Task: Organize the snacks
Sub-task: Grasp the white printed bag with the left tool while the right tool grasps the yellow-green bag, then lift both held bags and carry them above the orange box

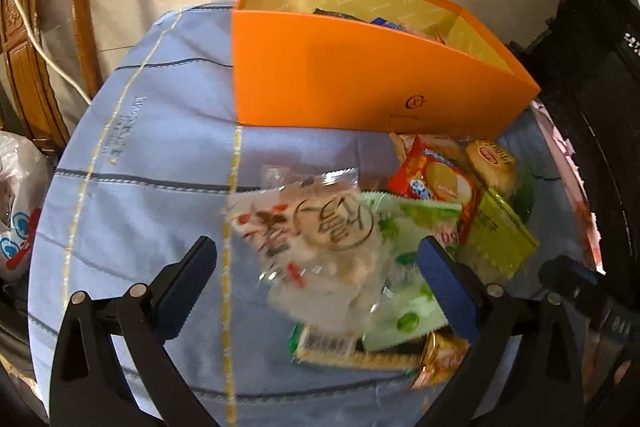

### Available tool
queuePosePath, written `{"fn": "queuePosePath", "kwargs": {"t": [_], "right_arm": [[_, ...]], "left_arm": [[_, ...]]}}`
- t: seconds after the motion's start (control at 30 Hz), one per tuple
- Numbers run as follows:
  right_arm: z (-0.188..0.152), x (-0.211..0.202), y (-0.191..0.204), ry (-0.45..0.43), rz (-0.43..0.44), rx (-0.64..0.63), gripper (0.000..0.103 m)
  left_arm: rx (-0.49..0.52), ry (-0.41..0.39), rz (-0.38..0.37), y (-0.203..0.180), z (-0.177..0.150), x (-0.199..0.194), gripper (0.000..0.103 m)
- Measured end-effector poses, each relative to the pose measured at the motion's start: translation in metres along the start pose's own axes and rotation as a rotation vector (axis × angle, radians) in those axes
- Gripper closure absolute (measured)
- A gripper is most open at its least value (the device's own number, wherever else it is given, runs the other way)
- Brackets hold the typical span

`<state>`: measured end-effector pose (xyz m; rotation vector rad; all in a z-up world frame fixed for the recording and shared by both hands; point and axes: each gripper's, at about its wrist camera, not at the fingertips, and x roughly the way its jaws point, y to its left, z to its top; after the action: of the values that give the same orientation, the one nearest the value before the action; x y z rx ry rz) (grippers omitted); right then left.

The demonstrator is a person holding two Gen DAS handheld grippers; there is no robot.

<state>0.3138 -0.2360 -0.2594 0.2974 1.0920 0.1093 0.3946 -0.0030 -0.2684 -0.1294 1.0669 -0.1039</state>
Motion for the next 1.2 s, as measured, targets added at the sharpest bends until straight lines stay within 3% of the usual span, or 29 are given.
{"fn": "queuePosePath", "kwargs": {"t": [0.2, 0.23, 0.3, 0.37, 0.43, 0.8, 1.2], "right_arm": [[0.007, 0.028, 0.019, 0.02, 0.002, -0.026, 0.019], [0.007, 0.036, 0.022, 0.039, 0.01, -0.027, 0.035], [0.006, 0.047, 0.028, 0.087, 0.056, -0.048, 0.068], [0.006, 0.042, 0.032, 0.071, 0.094, -0.068, 0.075], [0.006, 0.036, 0.036, 0.052, 0.125, -0.088, 0.08], [0.0, 0.008, 0.03, 0.019, 0.16, -0.116, 0.081], [-0.001, -0.049, 0.021, -0.07, 0.189, -0.124, 0.081]], "left_arm": [[0.016, 0.063, 0.065, -0.006, 0.002, 0.037, 0.005], [0.017, 0.078, 0.067, -0.004, 0.0, 0.042, 0.006], [0.002, 0.071, 0.026, 0.004, -0.006, 0.043, 0.025], [0.032, 0.034, 0.018, 0.005, -0.009, 0.035, 0.038], [0.046, 0.025, 0.007, 0.006, -0.011, 0.032, 0.044], [-0.027, -0.021, -0.07, 0.034, -0.027, 0.006, 0.048], [0.005, -0.115, -0.134, 0.032, -0.021, -0.054, 0.048]]}}
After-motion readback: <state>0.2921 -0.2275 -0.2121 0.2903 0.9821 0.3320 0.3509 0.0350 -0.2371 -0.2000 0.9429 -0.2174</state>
